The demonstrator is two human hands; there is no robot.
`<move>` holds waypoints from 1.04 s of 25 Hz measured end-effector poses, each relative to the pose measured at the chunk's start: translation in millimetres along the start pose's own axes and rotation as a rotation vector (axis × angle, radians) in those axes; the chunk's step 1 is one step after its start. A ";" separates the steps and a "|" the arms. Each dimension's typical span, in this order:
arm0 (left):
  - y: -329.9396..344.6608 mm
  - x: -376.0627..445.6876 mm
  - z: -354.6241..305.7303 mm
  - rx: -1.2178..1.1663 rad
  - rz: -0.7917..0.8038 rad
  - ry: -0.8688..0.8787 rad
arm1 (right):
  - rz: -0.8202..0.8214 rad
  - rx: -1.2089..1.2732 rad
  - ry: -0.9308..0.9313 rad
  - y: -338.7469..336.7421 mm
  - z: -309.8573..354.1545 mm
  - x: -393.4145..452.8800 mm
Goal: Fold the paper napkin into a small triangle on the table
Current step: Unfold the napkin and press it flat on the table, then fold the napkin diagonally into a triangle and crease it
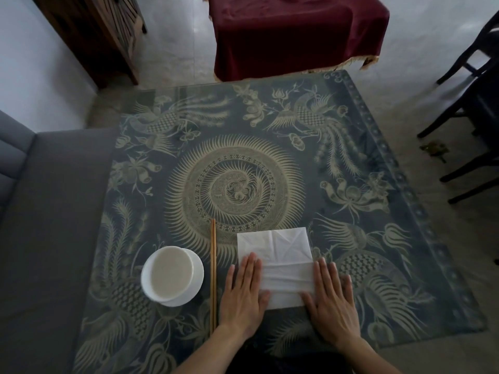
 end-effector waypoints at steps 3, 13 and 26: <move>-0.9 -5.4 5.4 0.024 0.001 -0.030 | 0.007 -0.010 0.025 -4.0 -2.9 -1.9; -13.0 2.9 6.2 -0.066 -0.071 0.044 | -0.080 -0.017 -0.099 -13.1 14.0 1.6; -114.0 160.2 -41.7 0.029 0.117 0.418 | 0.093 -0.198 -0.558 -15.1 65.6 1.6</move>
Point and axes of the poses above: each hand's wrist, its own x-axis towards the middle knuckle, its own y-axis out of the palm, z = x × y, the point moved 2 cm from there along x, towards the middle knuckle, and after that the axes turned 7 degrees about z, right-handed, at the moved point
